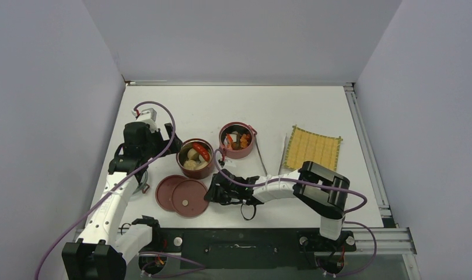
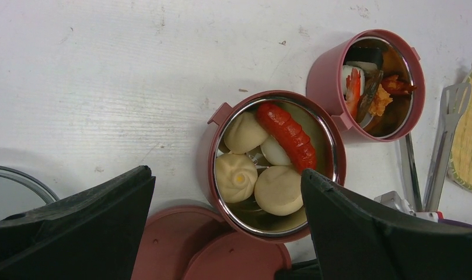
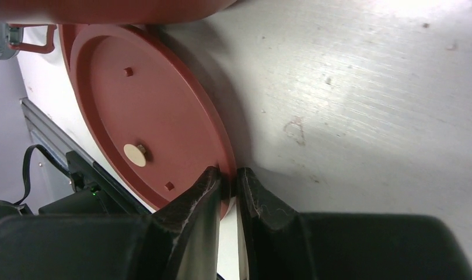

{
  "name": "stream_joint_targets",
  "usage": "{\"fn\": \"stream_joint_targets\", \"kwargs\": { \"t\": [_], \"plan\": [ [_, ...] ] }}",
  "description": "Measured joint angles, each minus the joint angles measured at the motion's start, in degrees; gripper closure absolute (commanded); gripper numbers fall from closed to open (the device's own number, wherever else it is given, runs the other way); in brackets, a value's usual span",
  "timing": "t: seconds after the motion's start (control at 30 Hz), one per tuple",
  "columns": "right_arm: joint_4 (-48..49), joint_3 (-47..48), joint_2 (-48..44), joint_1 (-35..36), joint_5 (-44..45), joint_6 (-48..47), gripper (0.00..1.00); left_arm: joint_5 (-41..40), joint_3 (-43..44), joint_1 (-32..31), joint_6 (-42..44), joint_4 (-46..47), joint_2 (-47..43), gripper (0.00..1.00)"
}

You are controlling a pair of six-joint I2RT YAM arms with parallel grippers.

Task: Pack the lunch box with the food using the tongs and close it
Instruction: Pick up the box lid from the center of the board.

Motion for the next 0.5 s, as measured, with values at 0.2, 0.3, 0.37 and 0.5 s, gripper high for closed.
{"fn": "stream_joint_targets", "kwargs": {
  "t": [0.2,0.3,0.37,0.5],
  "plan": [
    [-4.7,-1.2,-3.6,0.0,3.1,0.1,0.89,0.3,0.0,0.0,-0.1,0.0,0.0,0.04],
    [-7.4,-1.9,-6.1,0.0,4.3,-0.2,0.9,0.5,0.0,0.0,-0.1,0.0,0.0,0.04],
    [-10.0,-2.4,-8.1,0.0,5.5,-0.4,0.91,0.6,0.0,0.0,-0.1,0.0,0.0,0.04],
    [-14.2,-5.6,-13.4,0.0,8.0,-0.8,0.93,1.0,0.0,0.0,-0.1,0.0,0.0,0.04]
  ]
}}
